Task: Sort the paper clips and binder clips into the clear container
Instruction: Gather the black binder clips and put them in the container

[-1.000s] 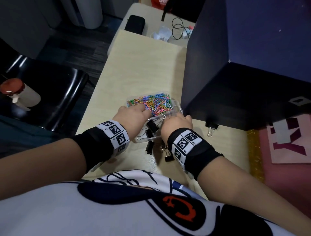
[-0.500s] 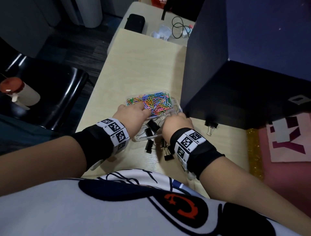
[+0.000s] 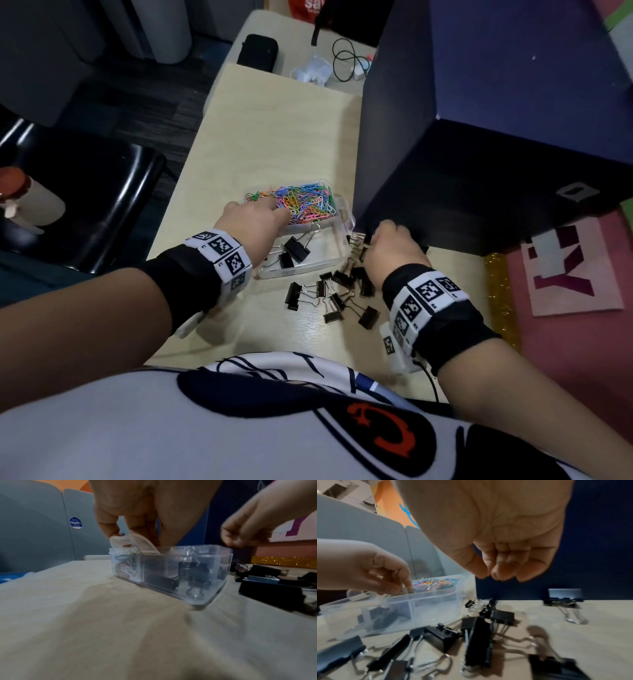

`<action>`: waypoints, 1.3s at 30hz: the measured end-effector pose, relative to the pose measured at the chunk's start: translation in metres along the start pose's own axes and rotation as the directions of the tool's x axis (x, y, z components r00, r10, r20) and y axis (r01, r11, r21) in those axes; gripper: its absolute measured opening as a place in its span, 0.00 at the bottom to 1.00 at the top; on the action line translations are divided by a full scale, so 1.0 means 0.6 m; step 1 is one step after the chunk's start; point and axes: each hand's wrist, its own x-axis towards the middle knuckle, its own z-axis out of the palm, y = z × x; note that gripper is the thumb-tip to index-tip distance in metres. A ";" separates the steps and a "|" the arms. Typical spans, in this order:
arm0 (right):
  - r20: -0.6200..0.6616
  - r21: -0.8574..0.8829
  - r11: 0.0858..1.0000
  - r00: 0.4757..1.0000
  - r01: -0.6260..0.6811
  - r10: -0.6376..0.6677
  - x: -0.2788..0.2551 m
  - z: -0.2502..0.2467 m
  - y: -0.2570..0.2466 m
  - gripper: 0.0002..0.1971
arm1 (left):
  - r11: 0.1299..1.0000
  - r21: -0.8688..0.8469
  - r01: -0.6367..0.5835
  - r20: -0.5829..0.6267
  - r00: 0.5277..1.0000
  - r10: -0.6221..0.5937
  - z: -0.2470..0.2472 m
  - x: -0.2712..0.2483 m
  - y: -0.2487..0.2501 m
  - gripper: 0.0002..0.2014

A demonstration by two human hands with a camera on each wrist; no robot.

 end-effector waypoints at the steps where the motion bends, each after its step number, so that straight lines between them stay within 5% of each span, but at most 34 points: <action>1: 0.039 -0.042 0.999 0.999 -0.034 0.036 -0.001 0.001 0.008 0.19 | 1.000 -0.004 0.000 -0.020 1.000 0.000 0.000 -0.001 0.000 0.16; 6: 0.236 -0.229 0.972 0.966 -0.051 0.106 -0.020 0.022 0.038 0.33 | 0.989 0.029 -0.146 -0.069 0.987 0.148 0.002 -0.021 0.034 0.17; 12: 0.266 -0.138 0.990 0.964 0.028 0.010 -0.033 0.051 0.040 0.46 | 0.967 0.091 -0.239 0.030 0.971 0.238 0.006 -0.034 0.059 0.18; 22: 0.107 -0.008 0.981 0.975 0.195 -0.193 -0.038 0.085 0.067 0.17 | 0.983 0.054 -0.175 0.097 0.981 0.169 0.019 -0.040 0.080 0.24; 29: 0.081 -0.001 0.978 0.975 0.206 -0.206 -0.031 0.086 0.077 0.09 | 0.977 0.074 -0.198 0.120 0.975 0.188 0.015 -0.043 0.075 0.22; 33: 0.058 0.057 0.974 0.974 0.218 -0.221 -0.026 0.079 0.084 0.07 | 0.977 0.047 -0.208 0.018 0.978 0.207 0.013 -0.054 0.073 0.17; 36: 0.020 0.090 0.970 0.973 0.227 -0.230 -0.023 0.070 0.086 0.03 | 0.922 0.061 -0.382 -0.103 0.916 0.387 0.018 -0.070 0.085 0.15; 39: 0.000 0.091 0.968 0.972 0.234 -0.235 -0.017 0.062 0.081 0.05 | 0.915 0.091 -0.394 0.089 0.918 0.387 0.022 -0.085 0.105 0.13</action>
